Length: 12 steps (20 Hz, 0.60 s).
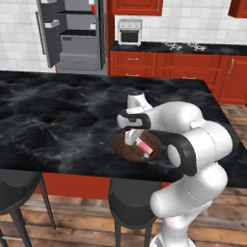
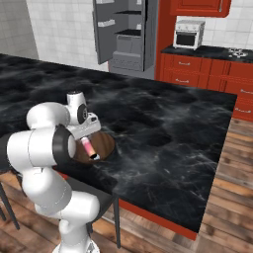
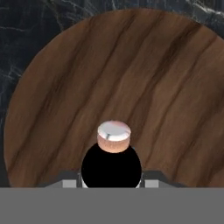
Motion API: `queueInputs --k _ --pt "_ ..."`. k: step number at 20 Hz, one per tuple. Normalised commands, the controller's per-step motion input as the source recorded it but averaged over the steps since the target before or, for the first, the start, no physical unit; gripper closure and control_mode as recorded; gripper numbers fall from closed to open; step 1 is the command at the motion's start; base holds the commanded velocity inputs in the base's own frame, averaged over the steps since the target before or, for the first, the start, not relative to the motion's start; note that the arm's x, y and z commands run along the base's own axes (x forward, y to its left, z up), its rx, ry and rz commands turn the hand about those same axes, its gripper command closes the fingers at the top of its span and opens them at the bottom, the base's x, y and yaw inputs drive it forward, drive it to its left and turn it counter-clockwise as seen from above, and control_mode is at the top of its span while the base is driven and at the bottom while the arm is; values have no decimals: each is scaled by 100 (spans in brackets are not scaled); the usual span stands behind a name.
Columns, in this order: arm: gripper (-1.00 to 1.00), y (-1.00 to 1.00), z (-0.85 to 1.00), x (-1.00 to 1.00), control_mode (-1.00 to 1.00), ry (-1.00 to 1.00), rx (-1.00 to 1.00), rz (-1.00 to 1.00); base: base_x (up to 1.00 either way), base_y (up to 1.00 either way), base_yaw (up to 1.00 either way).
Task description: Open the fridge, grab two sodas, and place both sodas inside the bowl with ice on the dining counter.
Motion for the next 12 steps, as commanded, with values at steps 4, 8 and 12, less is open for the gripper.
queueInputs --k 4,8,12 --pt "-100 0 -15 1 -100 0 0 5 0 0 0" --pt "-100 0 -5 2 -100 0 0 5 0 0 0" --pt "-100 0 13 0 -100 -1 1 2 0 0 0"
